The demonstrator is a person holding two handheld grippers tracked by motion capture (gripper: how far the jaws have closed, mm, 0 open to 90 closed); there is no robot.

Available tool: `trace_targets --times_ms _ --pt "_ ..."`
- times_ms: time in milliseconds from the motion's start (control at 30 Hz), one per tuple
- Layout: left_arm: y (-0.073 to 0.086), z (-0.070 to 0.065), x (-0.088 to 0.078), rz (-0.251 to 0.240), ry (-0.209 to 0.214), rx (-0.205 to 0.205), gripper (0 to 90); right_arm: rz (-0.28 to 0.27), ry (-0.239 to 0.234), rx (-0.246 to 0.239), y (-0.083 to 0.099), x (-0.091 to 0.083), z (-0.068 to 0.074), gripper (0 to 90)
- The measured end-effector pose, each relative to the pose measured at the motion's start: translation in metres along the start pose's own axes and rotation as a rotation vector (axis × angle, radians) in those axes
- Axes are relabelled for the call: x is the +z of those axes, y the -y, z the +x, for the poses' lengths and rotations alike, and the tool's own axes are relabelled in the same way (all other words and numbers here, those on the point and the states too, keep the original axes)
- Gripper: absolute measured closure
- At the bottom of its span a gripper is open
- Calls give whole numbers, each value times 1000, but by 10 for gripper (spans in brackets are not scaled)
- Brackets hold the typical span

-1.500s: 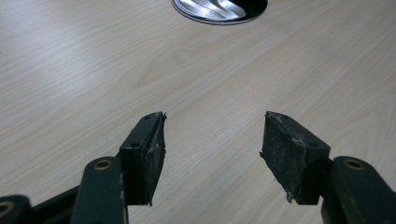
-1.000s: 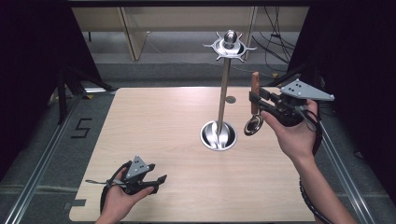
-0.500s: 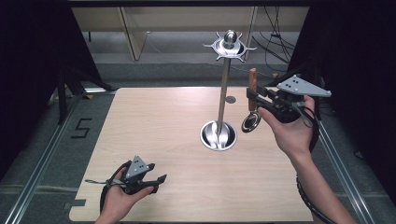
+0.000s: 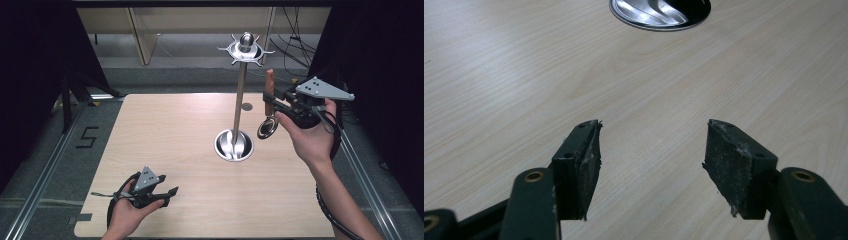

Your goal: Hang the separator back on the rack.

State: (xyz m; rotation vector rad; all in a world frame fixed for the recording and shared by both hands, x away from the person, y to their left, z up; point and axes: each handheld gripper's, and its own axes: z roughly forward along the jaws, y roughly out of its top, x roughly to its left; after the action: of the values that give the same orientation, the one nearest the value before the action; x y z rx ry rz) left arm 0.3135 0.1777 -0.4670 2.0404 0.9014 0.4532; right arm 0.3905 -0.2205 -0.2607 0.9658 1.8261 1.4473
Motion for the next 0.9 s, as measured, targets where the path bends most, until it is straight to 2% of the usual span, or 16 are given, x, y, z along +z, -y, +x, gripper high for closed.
trace_targets --times_ms 33,167,300,367,400,433,467,500,533,567,667,900 --pt "0 0 0 0 0 -1 386 -2 1 -11 0 1 0 684" --pt "0 0 0 -2 0 -1 386 -15 -4 2 -3 0 0 684" --pt "0 0 0 -1 -1 -2 386 -5 -3 23 -5 -1 1 684" --pt "0 0 0 -6 1 0 386 -12 -8 18 -6 0 0 684" --pt "0 -1 0 -3 1 -22 386 -12 -4 19 -7 -1 0 684" --pt "0 -1 0 -6 -1 -27 386 -10 -8 22 -7 -1 1 684" --pt "0 2 0 -7 -1 -1 386 -12 -4 25 -7 0 1 684" --pt "0 3 0 -5 -9 7 386 -12 -7 15 -7 1 1 684" --pt "0 3 0 -7 -11 14 386 -8 -8 26 -7 1 1 684" --pt "0 1 0 -14 -1 -10 386 -11 -8 16 -8 2 1 684" --pt "0 1 -1 -7 -1 0 386 -9 -15 28 -9 2 2 684" --pt "0 1 0 -7 -1 0 386 -9 -19 19 -14 4 6 684"
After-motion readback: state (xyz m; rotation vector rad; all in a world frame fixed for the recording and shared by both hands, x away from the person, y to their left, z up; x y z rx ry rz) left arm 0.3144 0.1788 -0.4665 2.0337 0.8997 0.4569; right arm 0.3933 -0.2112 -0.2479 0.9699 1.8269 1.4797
